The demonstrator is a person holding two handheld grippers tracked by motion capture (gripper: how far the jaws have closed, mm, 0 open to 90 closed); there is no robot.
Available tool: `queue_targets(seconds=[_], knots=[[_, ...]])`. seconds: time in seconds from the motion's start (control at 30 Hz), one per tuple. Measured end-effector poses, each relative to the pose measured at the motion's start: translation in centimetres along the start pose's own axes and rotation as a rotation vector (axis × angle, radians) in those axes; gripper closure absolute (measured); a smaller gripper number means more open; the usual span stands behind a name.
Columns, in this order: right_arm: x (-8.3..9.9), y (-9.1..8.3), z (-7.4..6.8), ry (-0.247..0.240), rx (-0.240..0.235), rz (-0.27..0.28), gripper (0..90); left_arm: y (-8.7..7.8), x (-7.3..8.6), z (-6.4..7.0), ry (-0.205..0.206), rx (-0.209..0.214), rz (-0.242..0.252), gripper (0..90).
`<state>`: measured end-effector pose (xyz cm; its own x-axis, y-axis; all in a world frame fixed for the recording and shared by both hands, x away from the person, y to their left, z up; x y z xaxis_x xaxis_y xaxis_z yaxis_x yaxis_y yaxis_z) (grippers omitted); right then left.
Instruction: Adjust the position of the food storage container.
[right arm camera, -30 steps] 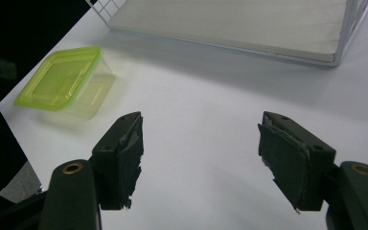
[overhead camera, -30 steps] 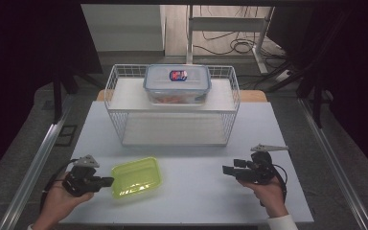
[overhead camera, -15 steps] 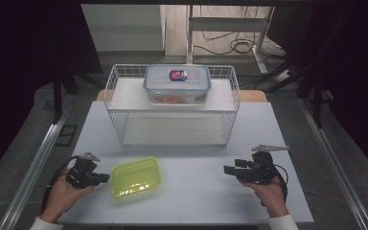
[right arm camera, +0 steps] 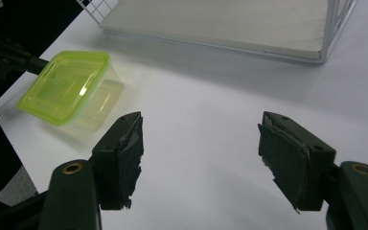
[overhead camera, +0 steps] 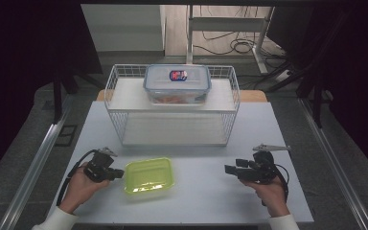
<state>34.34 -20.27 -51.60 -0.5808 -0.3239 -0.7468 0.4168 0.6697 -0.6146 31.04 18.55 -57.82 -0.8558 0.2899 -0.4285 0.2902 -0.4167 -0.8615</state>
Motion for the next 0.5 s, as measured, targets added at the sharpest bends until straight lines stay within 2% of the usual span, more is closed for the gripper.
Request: queue_targets(seconds=[0.5], knots=[[0.1,-0.1,0.0,0.0,-0.003,0.0,32.1,3.0,-3.9,5.7,0.091,0.058,-0.014,90.0]])
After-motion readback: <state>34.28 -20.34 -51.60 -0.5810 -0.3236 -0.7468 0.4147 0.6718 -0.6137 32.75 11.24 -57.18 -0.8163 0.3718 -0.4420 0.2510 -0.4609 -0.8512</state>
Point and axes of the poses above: each handheld gripper's, and its own axes: y roughly forward along the jaws, x roughly out of its underside, z roughly to its right, the point moved 9 cm from there along y, roughly forward along the jaws, and after that the axes turned 10 degrees about -y, right-handed, at the moved point
